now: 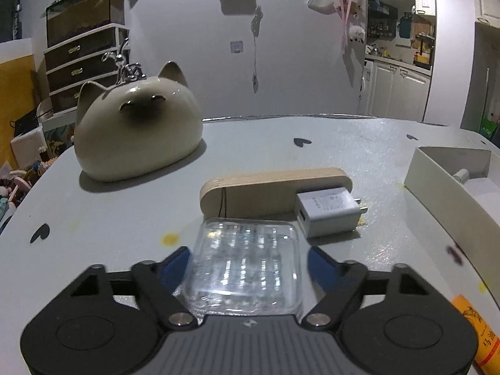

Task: Organize rigid objects
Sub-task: 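Grasp the clear plastic case with the left tool, then carry the clear case into the box and open the left tool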

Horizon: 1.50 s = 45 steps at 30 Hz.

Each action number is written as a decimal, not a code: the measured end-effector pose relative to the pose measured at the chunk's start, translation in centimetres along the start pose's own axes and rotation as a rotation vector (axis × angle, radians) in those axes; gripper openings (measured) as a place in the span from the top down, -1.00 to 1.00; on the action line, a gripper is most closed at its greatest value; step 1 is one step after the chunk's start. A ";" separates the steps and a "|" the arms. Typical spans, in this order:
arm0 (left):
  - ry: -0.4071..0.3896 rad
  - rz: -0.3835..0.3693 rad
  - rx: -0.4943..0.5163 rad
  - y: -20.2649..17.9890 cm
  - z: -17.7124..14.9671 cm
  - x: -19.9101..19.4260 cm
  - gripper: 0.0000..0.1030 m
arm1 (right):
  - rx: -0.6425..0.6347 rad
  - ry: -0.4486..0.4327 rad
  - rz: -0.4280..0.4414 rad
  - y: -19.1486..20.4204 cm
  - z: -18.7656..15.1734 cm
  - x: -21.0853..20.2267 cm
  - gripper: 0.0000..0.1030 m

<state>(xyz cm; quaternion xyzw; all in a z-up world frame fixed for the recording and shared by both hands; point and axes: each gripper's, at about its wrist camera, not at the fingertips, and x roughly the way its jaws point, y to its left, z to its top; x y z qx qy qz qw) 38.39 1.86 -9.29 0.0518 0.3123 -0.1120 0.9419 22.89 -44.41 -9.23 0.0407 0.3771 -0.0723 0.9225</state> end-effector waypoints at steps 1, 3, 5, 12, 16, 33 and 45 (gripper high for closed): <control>-0.004 -0.003 0.007 -0.1 0.0 -0.1 -0.43 | 0.000 0.000 0.000 0.0 0.0 0.0 0.78; -0.005 -0.003 0.007 -0.1 0.0 0.0 -0.43 | 0.001 -0.001 0.000 0.0 0.0 0.0 0.78; -0.005 -0.004 0.005 -0.1 0.0 0.0 -0.43 | 0.002 -0.003 0.000 0.0 0.0 0.0 0.78; -0.005 -0.016 -0.022 0.0 -0.2 -0.5 -0.43 | 0.001 -0.005 -0.001 0.1 -0.1 -0.1 0.78; -0.009 -0.060 -0.042 -0.5 0.5 -1.7 -0.43 | -0.008 -0.002 -0.003 0.1 -0.1 -0.1 0.78; -0.115 -0.392 0.042 -15.2 5.9 -5.6 -0.43 | -0.006 -0.002 -0.003 0.1 0.0 0.0 0.78; 0.024 -0.477 -0.064 -27.2 7.8 -1.6 -0.43 | -0.003 -0.005 -0.001 0.0 -0.1 0.0 0.78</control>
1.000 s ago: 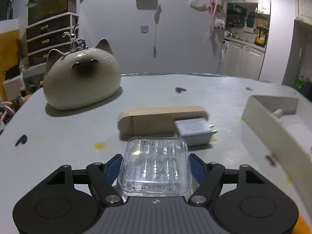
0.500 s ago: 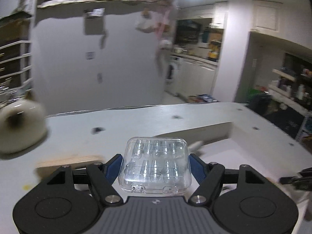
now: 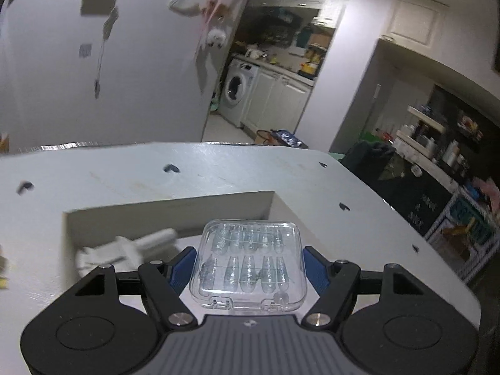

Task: Organize rigid objects
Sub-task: 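Carry the clear case into the box and open the left tool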

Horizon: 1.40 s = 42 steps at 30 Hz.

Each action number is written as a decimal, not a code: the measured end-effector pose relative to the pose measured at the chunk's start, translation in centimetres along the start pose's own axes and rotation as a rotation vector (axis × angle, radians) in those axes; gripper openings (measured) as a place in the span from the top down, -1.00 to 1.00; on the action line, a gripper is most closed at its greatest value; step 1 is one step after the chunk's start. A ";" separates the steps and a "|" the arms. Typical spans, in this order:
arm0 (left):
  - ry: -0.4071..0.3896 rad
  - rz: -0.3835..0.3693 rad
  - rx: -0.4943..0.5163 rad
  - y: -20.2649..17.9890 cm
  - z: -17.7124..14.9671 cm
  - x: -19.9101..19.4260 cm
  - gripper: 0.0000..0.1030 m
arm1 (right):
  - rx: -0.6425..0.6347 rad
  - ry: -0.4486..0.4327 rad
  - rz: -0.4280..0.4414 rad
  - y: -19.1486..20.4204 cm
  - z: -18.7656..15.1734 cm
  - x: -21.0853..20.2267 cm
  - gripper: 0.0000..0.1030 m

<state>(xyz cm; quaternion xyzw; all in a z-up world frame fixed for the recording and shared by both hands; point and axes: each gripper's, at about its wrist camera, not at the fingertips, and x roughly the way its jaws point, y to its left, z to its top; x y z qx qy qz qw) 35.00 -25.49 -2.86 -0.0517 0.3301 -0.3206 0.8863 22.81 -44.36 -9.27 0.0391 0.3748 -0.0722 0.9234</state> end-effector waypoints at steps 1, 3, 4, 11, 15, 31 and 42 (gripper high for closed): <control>0.004 0.010 -0.025 -0.4 0.3 1.0 -0.43 | 0.005 0.001 0.000 0.0 0.0 0.0 0.78; 0.028 0.026 -0.090 -1.1 0.8 3.0 -0.43 | 0.007 0.000 -0.006 0.1 0.0 0.0 0.78; 0.041 0.032 -0.128 -1.3 1.0 4.0 -0.43 | 0.004 -0.002 -0.008 0.1 0.0 0.0 0.78; 0.066 0.154 -0.248 -2.3 0.8 9.3 -0.43 | 0.004 -0.009 -0.005 0.1 -0.2 -0.1 0.78; 0.074 0.193 -0.255 -2.5 0.5 10.8 -0.43 | -0.005 -0.014 -0.010 0.2 -0.3 -0.1 0.78; 0.065 0.241 -0.232 -3.1 0.0 10.6 -0.95 | -0.013 -0.039 0.009 0.0 -0.8 -0.5 0.79; 0.114 0.167 -0.152 -4.5 -0.8 7.9 -1.00 | -0.012 -0.035 0.010 -0.1 -0.7 -0.5 0.79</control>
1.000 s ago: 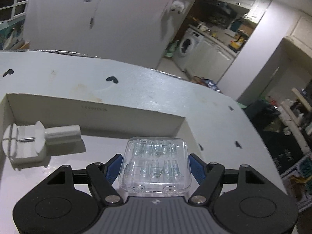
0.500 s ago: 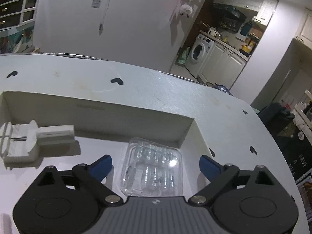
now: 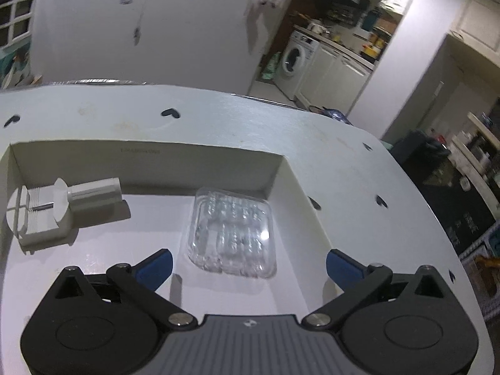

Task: Organize rigid objects
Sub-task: 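Carry the clear case into the box and open the left tool, then withdraw the left tool and move it toward the orange tube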

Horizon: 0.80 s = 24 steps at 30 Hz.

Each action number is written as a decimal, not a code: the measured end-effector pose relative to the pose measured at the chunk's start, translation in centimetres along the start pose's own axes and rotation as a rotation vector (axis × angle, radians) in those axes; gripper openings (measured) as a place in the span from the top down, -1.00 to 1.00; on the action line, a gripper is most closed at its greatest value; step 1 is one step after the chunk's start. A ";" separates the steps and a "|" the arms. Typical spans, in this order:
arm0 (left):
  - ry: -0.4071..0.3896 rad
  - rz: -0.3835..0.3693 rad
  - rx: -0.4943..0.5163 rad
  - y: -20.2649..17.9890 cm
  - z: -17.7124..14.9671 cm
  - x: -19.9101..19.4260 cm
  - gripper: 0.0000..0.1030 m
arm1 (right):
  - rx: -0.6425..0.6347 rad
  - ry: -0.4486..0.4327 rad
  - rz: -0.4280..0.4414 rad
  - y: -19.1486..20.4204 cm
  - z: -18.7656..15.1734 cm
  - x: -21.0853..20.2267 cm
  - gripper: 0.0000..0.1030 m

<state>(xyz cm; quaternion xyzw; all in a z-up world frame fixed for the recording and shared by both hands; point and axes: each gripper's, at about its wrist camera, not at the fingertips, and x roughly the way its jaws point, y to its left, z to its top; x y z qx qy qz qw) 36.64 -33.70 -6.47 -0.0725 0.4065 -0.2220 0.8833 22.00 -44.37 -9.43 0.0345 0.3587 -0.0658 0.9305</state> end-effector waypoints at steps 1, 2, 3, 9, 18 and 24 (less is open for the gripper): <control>0.000 -0.007 0.013 -0.2 -0.2 -0.4 -1.00 | 0.001 0.000 0.000 0.0 0.0 0.0 0.79; 0.001 -0.014 0.023 -0.3 -0.3 -0.8 -1.00 | 0.001 -0.001 0.000 0.0 0.0 0.0 0.79; 0.005 -0.024 0.033 -0.4 -0.4 -1.3 -1.00 | 0.001 -0.001 0.000 0.0 0.0 0.0 0.79; 0.016 -0.083 0.105 -0.9 -1.4 -3.9 -1.00 | 0.004 0.000 -0.001 0.0 0.0 0.0 0.79; 0.002 -0.121 0.225 0.1 -3.0 -8.4 -1.00 | 0.014 -0.002 -0.001 -0.1 0.0 0.1 0.79; -0.011 -0.140 0.315 1.6 -4.5 -11.3 -1.00 | 0.015 -0.002 -0.005 0.0 0.0 0.2 0.79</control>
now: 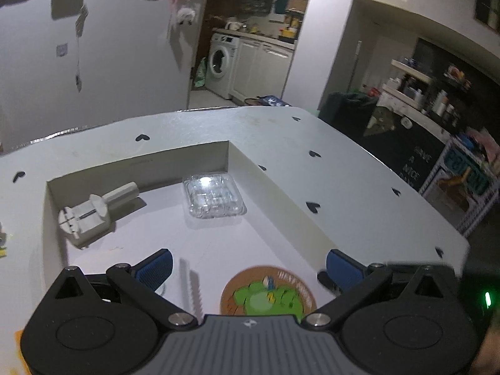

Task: Organize rigid objects
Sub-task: 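Withdraw the left tool and move it toward the orange tube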

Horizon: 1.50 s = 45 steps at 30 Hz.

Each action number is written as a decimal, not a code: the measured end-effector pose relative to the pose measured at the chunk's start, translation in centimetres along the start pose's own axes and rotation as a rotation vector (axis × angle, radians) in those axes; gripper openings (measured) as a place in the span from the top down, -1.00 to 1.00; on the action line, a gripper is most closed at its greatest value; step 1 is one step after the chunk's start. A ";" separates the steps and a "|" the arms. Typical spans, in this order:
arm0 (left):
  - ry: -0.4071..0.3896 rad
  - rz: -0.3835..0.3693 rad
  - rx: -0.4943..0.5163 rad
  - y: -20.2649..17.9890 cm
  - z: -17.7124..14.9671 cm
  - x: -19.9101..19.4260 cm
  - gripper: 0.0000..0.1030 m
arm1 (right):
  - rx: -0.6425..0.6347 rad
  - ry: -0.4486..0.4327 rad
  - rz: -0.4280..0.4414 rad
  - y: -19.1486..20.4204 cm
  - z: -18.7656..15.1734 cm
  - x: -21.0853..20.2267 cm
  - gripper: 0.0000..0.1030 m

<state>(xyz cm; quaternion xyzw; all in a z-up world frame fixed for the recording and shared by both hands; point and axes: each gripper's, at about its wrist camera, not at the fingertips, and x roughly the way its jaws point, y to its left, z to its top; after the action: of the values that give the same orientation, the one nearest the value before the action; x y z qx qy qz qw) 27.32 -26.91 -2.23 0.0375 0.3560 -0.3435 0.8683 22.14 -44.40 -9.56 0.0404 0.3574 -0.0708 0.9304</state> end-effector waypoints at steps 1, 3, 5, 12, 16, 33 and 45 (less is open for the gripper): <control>-0.002 -0.002 0.011 0.1 -0.3 -0.5 -1.00 | 0.000 0.000 -0.001 0.0 0.0 0.0 0.79; -0.008 -0.009 0.026 0.3 -0.9 -1.4 -1.00 | 0.000 0.000 -0.002 0.1 0.0 0.0 0.79; -0.013 -0.019 0.039 0.6 -1.4 -2.3 -1.00 | 0.000 0.000 -0.002 0.1 0.0 0.0 0.78; -0.041 -0.037 0.124 1.5 -3.5 -5.2 -1.00 | 0.001 -0.002 -0.005 0.1 -0.1 -0.1 0.78; -0.042 -0.032 0.140 2.9 -5.0 -6.5 -1.00 | -0.002 -0.002 -0.006 0.1 -0.1 -0.1 0.78; -0.089 0.189 0.109 12.9 -9.7 -10.9 -1.00 | -0.005 -0.004 -0.015 0.3 -0.1 -0.1 0.77; -0.021 0.061 0.240 15.5 -12.7 -8.9 -1.00 | -0.002 -0.009 -0.020 0.4 -0.2 -0.1 0.77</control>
<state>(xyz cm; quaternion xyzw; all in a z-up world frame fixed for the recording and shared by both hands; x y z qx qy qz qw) 24.92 -6.11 -8.67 0.1482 0.3016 -0.3576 0.8713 21.99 -44.00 -9.61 0.0357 0.3537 -0.0802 0.9312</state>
